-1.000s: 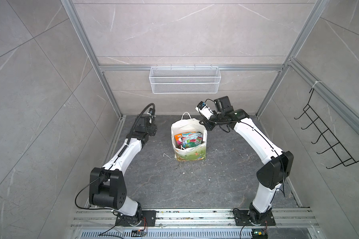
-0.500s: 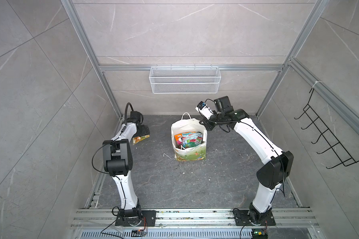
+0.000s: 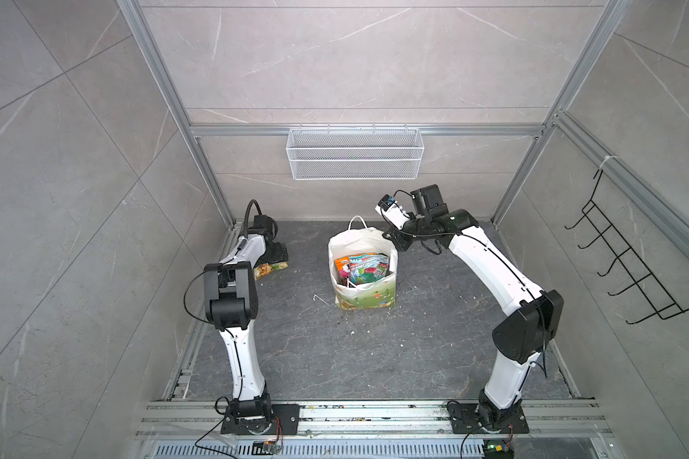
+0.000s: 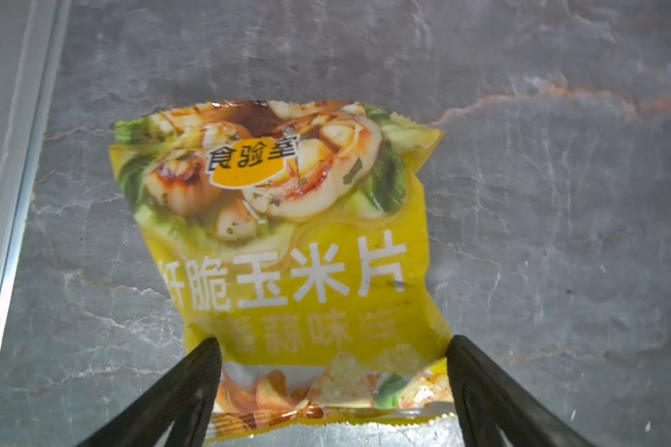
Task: Take the snacks out of the paper bag
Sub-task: Move the snack to the top-left of the table, then pick up the snack from the paper bag.
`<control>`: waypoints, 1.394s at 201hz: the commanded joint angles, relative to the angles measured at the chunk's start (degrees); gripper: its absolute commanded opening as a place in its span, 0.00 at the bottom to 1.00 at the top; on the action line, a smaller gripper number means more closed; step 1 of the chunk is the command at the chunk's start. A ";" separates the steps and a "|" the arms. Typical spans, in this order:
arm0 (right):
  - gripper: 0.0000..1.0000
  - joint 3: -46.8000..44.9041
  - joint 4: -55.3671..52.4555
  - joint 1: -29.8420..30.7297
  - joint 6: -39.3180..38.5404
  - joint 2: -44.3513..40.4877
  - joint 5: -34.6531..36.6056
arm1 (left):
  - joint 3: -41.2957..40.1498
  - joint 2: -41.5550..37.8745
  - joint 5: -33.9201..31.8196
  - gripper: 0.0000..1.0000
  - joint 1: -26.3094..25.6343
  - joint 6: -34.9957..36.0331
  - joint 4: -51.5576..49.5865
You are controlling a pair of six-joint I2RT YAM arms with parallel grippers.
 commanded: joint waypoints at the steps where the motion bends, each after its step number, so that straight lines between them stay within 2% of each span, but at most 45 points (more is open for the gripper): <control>1: 0.00 0.76 0.45 -0.27 -0.01 -0.98 0.13 | -0.83 -0.32 2.66 0.92 0.26 9.11 -1.55; 44: 0.00 0.60 0.22 -0.27 0.35 -1.16 0.36 | -8.14 -4.61 6.10 0.90 0.11 19.49 2.33; 64: 0.00 0.60 0.29 -0.30 0.46 -1.34 0.38 | -11.06 -6.78 4.69 0.91 0.11 21.83 4.59; 116: 0.00 0.14 -0.38 -0.28 -0.06 -1.79 -1.69 | -13.11 -14.24 2.63 0.96 -0.73 17.42 9.56; 151: 0.00 -1.21 -0.31 -0.21 -1.09 -3.57 -4.64 | -11.96 -22.18 -0.82 0.97 -4.44 16.03 9.66; 166: 0.00 -1.91 -0.42 -0.11 -2.13 -4.52 -6.39 | -12.10 -26.84 -0.64 0.94 -6.76 14.99 9.87; 210: 0.00 -6.78 -1.43 0.75 -6.76 -7.62 -10.34 | -15.70 -40.27 7.14 0.87 -16.44 16.92 9.34; 234: 0.00 -11.95 1.42 1.20 -8.17 -10.64 -10.61 | -20.03 -47.32 14.18 0.86 -22.48 20.03 9.43; 251: 0.00 -14.90 3.36 1.81 -9.08 -12.51 -10.94 | -23.49 -51.79 21.40 0.86 -24.57 21.93 9.89; 280: 0.00 -20.04 7.15 3.15 -10.51 -15.25 -9.58 | -27.87 -56.73 25.91 0.85 -27.91 27.01 8.60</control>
